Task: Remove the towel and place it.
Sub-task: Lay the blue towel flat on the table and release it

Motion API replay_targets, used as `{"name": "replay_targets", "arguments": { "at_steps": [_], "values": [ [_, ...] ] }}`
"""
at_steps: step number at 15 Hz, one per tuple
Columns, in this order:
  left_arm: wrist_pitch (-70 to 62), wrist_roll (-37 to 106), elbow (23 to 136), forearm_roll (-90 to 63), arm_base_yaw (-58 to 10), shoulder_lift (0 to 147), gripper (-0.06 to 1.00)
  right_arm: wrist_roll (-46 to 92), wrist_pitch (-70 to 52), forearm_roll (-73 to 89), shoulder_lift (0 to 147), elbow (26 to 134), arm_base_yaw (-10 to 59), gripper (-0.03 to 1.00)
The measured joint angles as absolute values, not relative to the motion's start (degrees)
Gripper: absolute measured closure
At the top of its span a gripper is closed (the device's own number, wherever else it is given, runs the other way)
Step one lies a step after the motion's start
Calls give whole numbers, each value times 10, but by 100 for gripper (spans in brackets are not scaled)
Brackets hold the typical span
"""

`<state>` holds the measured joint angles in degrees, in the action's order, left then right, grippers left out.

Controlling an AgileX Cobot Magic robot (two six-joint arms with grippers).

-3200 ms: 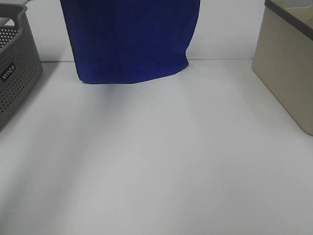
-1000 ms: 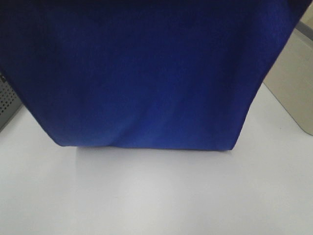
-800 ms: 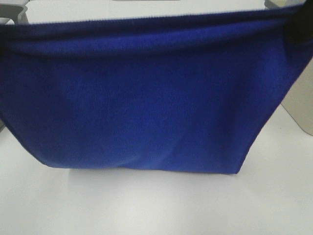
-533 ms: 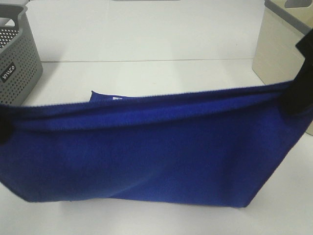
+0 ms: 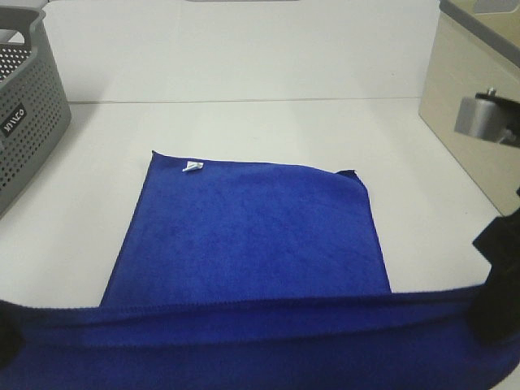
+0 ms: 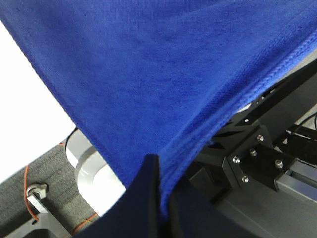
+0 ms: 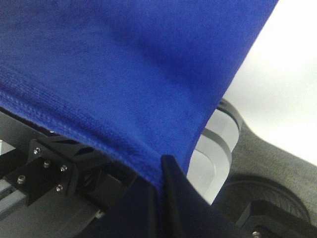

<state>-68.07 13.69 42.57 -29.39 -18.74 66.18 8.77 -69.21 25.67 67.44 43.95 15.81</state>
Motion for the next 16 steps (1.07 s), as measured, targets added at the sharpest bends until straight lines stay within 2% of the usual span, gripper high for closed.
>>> {"name": "replay_targets", "arguments": {
  "at_steps": [5, 14, 16],
  "values": [
    [-680, 124, 391, -309, -187, 694, 94, 84, -690, 272, 735, 388, 158, 95],
    [-679, 124, 390, -327, -187, 832, 94, 88, -678, 267, 872, 386, 158, 95],
    [-678, 138, 390, -332, -207, 866, 94, 90, -673, 256, 906, 386, 158, 95]
  ]
}}
